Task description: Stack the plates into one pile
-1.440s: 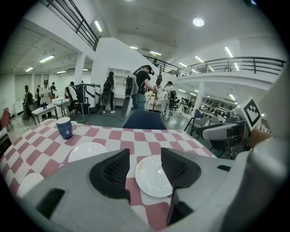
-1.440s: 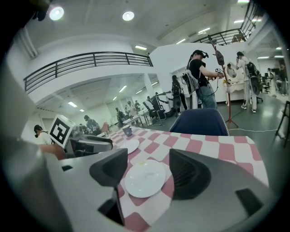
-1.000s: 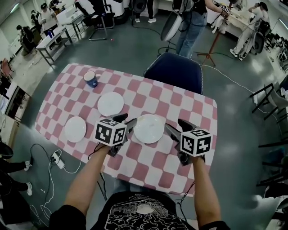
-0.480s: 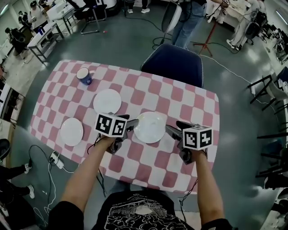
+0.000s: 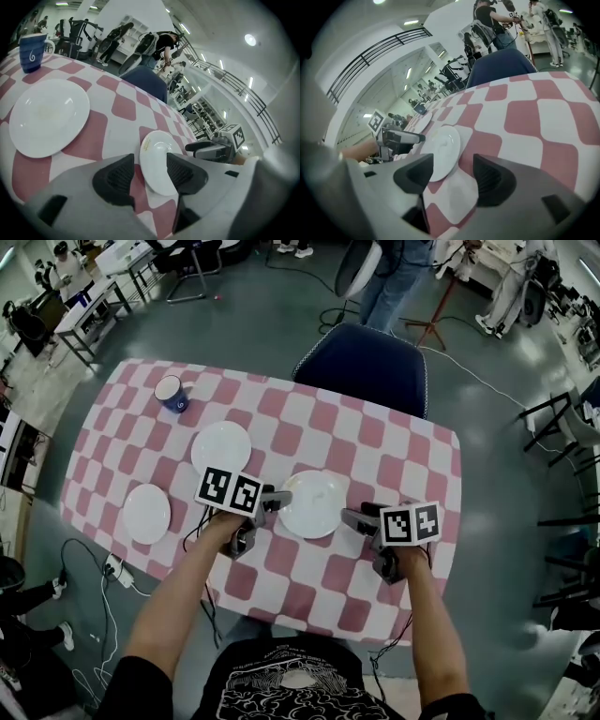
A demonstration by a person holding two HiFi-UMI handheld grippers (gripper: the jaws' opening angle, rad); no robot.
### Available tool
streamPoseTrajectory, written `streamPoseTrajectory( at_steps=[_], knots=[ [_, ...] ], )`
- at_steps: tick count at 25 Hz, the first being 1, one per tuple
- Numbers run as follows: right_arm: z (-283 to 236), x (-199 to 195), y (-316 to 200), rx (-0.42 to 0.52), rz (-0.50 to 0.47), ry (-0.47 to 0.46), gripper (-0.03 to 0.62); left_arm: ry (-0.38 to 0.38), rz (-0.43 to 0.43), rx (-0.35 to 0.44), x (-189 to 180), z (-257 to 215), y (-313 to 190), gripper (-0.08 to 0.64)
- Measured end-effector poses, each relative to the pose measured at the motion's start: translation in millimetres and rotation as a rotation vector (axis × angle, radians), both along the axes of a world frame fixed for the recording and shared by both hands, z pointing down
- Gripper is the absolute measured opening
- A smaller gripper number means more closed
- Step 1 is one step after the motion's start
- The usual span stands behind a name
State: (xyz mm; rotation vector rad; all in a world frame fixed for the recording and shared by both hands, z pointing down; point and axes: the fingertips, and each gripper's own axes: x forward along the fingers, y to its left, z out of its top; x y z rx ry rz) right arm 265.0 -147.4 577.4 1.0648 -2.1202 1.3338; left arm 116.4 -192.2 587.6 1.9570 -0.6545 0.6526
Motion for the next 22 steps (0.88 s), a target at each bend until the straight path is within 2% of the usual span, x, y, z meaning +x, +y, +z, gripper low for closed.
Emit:
streamPoseTrajectory(
  at_steps=[6, 13, 18, 22],
  knots=[
    [12.2, -1.9, 5.0, -0.069, 0.015, -0.007, 0.250, 0.007, 0.002, -0.058, 8.3, 10.2, 7.3, 0.225],
    [13.9, -17.6, 6.9, -0.106, 0.035, -0.044, 0.229, -0.019, 0.002, -0.057, 11.9, 12.8, 9.3, 0.206],
    [18.7, -26.3, 5.7, -0.129, 0.070, -0.061, 0.183, -0.038, -0.017, -0.062, 6.4, 17.8, 8.9, 0.132],
    [25.4, -19.8, 3.9, -0.140, 0.117, -0.030, 0.112, -0.078, -0.027, -0.033, 1.8, 21.7, 6.3, 0.088]
  ],
)
